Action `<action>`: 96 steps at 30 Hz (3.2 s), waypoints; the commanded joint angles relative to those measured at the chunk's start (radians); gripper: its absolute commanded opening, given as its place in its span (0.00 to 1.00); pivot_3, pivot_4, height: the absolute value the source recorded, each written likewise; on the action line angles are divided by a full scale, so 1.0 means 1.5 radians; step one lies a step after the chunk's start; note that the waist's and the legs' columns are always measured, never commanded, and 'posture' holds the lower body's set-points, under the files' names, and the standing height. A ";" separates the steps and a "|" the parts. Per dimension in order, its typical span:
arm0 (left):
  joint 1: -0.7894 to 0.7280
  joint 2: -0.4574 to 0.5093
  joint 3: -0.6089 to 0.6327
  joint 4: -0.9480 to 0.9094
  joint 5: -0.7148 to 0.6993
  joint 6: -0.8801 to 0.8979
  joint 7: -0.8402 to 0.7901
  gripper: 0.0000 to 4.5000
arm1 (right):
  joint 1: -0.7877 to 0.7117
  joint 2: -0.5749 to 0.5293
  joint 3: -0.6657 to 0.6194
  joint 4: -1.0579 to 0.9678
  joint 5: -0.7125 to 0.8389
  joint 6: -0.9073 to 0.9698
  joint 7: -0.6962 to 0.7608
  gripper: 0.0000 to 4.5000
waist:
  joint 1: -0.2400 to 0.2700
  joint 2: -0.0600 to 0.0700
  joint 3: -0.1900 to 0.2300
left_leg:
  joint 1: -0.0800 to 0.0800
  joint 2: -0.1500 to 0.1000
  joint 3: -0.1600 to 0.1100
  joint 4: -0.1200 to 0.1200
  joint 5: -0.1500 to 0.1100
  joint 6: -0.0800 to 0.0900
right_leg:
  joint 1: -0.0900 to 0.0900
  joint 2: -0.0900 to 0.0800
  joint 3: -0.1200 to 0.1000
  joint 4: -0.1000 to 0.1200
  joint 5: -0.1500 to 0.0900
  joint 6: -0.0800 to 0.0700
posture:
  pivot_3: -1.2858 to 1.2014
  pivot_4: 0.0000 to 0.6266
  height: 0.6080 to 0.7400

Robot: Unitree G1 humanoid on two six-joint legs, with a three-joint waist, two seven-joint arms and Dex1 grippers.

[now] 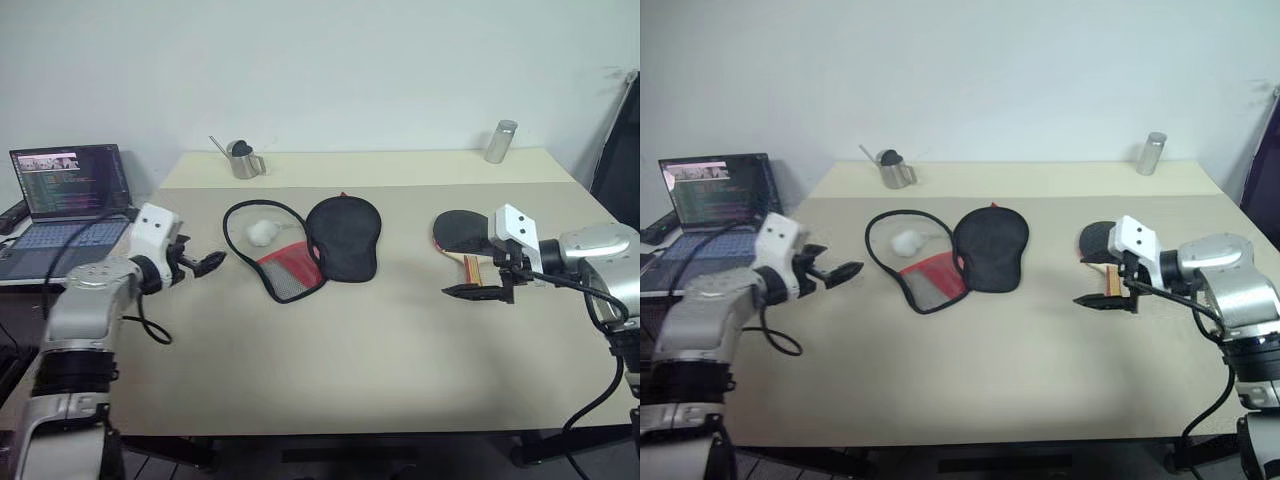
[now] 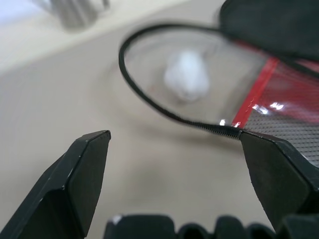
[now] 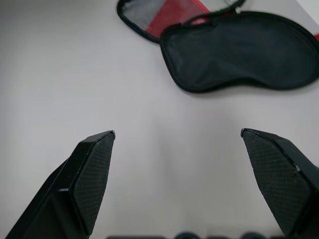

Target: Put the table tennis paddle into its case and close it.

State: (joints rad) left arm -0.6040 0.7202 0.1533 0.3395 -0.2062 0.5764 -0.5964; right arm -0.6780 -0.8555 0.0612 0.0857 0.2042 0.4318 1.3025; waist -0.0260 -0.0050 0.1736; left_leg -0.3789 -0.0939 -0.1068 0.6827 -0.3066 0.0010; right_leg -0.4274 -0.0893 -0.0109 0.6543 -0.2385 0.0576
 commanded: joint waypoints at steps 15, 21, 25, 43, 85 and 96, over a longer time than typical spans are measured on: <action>-0.032 -0.136 0.011 0.038 -0.004 0.019 0.116 1.00 | -0.029 0.006 0.014 -0.065 0.027 0.036 -0.040 0.99 | 0.001 -0.002 -0.001 | -0.002 0.000 0.000 0.009 0.000 0.000 | -0.001 0.000 0.000 0.007 0.000 0.000 | 0.52 0.24 1.00; -0.011 -0.105 0.022 -0.008 -0.011 0.060 0.101 1.00 | -0.019 -0.002 0.018 -0.064 0.028 0.027 -0.039 0.99 | 0.000 -0.002 -0.001 | -0.002 0.000 0.000 0.009 0.000 0.000 | -0.001 0.000 0.000 0.006 0.000 0.000 | 0.52 0.24 1.00; -0.020 -0.099 0.048 -0.017 -0.045 0.084 0.086 1.00 | -0.008 -0.010 0.017 -0.070 0.033 0.028 -0.031 0.99 | 0.001 -0.002 -0.001 | -0.002 0.000 0.000 0.009 0.000 0.000 | -0.001 0.000 0.000 0.006 0.000 0.000 | 0.52 0.24 1.00; -0.214 -0.179 0.008 0.267 0.012 -0.020 0.157 1.00 | 0.000 0.023 0.024 -0.079 0.038 0.028 -0.048 0.99 | 0.009 -0.002 -0.001 | -0.002 0.000 0.000 0.009 0.000 0.000 | -0.001 0.000 0.000 0.006 0.000 0.000 | 0.52 0.24 1.00; -0.196 -0.310 -0.093 0.185 0.024 -0.002 0.022 0.01 | 0.038 -0.003 -0.004 -0.120 0.050 0.046 -0.094 1.00 | 0.019 -0.003 -0.001 | -0.003 -0.001 0.000 0.009 0.000 0.000 | -0.001 0.000 0.000 0.006 0.000 0.000 | 0.52 0.24 1.00; -0.159 -0.338 -0.112 0.068 -0.007 0.044 -0.041 0.01 | 0.036 -0.006 -0.002 -0.117 0.052 0.045 -0.097 1.00 | 0.018 -0.003 -0.001 | -0.003 -0.001 0.000 0.009 0.000 0.000 | -0.001 0.000 0.000 0.005 0.000 0.000 | 0.52 0.24 1.00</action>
State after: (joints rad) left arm -0.8424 0.2173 -0.0020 0.5057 -0.1873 0.6296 -0.6256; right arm -0.6129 -0.8481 0.0975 -0.0640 0.2667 0.4995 1.1575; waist 0.0017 -0.0091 0.1723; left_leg -0.3827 -0.0947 -0.1075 0.6961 -0.3068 0.0006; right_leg -0.4284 -0.0895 -0.0111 0.6626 -0.2380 0.0575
